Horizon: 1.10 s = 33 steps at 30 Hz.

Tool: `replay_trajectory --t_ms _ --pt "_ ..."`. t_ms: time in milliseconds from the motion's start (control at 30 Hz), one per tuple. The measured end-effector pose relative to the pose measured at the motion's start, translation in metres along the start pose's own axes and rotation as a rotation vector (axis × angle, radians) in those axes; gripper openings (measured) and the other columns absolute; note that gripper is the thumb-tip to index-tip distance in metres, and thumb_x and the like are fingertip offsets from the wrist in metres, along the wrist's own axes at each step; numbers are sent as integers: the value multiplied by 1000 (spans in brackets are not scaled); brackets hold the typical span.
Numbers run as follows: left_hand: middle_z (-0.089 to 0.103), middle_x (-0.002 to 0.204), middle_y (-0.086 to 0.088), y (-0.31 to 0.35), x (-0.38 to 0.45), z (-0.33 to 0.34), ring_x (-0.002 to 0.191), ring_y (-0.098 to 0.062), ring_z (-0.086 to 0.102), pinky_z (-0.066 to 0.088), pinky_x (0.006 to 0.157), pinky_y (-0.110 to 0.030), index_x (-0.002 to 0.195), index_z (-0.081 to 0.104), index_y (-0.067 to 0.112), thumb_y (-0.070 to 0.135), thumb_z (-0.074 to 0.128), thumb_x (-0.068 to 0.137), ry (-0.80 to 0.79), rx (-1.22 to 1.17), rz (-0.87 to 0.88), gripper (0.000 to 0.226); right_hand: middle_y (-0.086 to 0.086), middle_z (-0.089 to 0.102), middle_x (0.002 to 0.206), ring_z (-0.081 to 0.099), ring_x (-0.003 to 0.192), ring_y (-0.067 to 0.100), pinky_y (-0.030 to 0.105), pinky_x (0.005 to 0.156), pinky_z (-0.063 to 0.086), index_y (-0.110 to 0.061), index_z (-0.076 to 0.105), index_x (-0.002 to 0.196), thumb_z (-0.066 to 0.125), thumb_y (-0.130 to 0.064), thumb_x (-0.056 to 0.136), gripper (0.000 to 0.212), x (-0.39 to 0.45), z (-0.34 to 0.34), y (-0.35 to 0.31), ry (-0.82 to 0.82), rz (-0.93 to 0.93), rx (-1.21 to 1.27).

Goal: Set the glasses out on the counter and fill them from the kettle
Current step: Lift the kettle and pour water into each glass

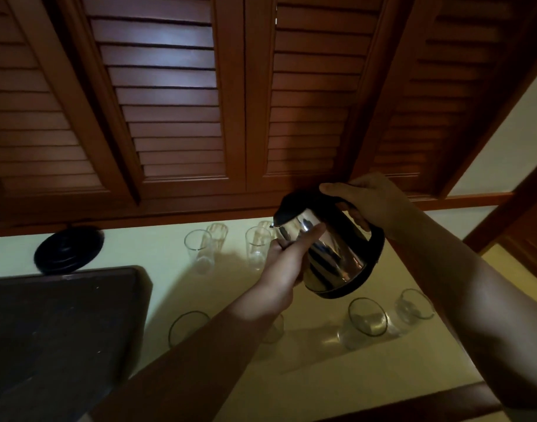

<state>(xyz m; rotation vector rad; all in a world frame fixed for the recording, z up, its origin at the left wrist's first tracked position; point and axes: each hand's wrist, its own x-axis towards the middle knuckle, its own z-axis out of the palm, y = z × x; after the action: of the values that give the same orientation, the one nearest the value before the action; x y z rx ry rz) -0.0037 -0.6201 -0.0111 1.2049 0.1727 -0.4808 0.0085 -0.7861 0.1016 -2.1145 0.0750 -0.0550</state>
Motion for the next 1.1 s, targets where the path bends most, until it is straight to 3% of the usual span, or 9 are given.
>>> replay_trajectory --t_ms 67,133,300,500,600,700,833,967,1100 --pt "80 119 -6 1 0 -4 110 -24 76 60 88 -42 132 65 17 67 95 54 15 -4 -33 97 -2 46 40 41 32 13 23 42 37 -11 63 54 74 -48 92 54 3 8 -8 -15 -7 -37" --pt "80 122 -7 2 1 -8 114 -28 74 59 98 -51 134 65 18 73 94 46 24 -18 -44 108 -2 46 39 41 31 12 21 41 36 -18 59 46 75 -48 92 57 7 14 -15 -31 -5 -71" --pt "79 124 -7 4 1 -16 118 -28 73 60 99 -53 134 69 20 71 91 55 5 -27 -111 96 -2 50 42 44 33 13 22 43 39 -17 59 51 76 -54 89 55 13 23 -29 -63 46 -146" --pt "78 112 -9 12 -4 -16 117 -29 70 52 110 -58 108 74 23 58 80 84 -24 -44 -175 43 -7 50 36 43 31 10 27 51 41 -15 60 53 76 -51 90 54 19 29 -40 -79 100 -181" --pt "78 103 -7 12 -4 -15 112 -28 70 52 110 -59 105 73 22 57 80 84 -22 -73 -195 41 -6 50 36 41 30 11 28 51 39 -18 61 42 77 -48 90 59 22 31 -42 -86 106 -177" --pt "74 78 -3 12 -1 -16 106 -27 69 51 110 -60 97 73 18 58 82 81 -28 -78 -200 44 -3 50 38 42 32 13 27 49 38 -18 61 42 77 -51 89 60 25 32 -43 -84 119 -205" --pt "76 103 -7 13 -2 -17 113 -30 69 50 111 -61 97 72 23 56 80 85 -58 -95 -186 35 -2 50 38 43 32 12 21 44 38 -17 62 45 77 -52 88 57 28 32 -47 -94 135 -239" --pt "78 115 -9 12 -1 -19 119 -34 69 51 110 -61 99 74 25 59 79 84 -85 -83 -156 38 -1 51 41 45 34 12 22 45 40 -12 60 55 77 -55 87 56 30 32 -49 -95 135 -268" --pt "65 111 -16 13 -2 -19 127 -42 66 51 109 -61 62 74 30 64 81 78 -90 -85 -158 39 -2 51 41 45 36 13 26 50 40 -13 61 57 78 -56 86 55 32 33 -51 -89 138 -277"
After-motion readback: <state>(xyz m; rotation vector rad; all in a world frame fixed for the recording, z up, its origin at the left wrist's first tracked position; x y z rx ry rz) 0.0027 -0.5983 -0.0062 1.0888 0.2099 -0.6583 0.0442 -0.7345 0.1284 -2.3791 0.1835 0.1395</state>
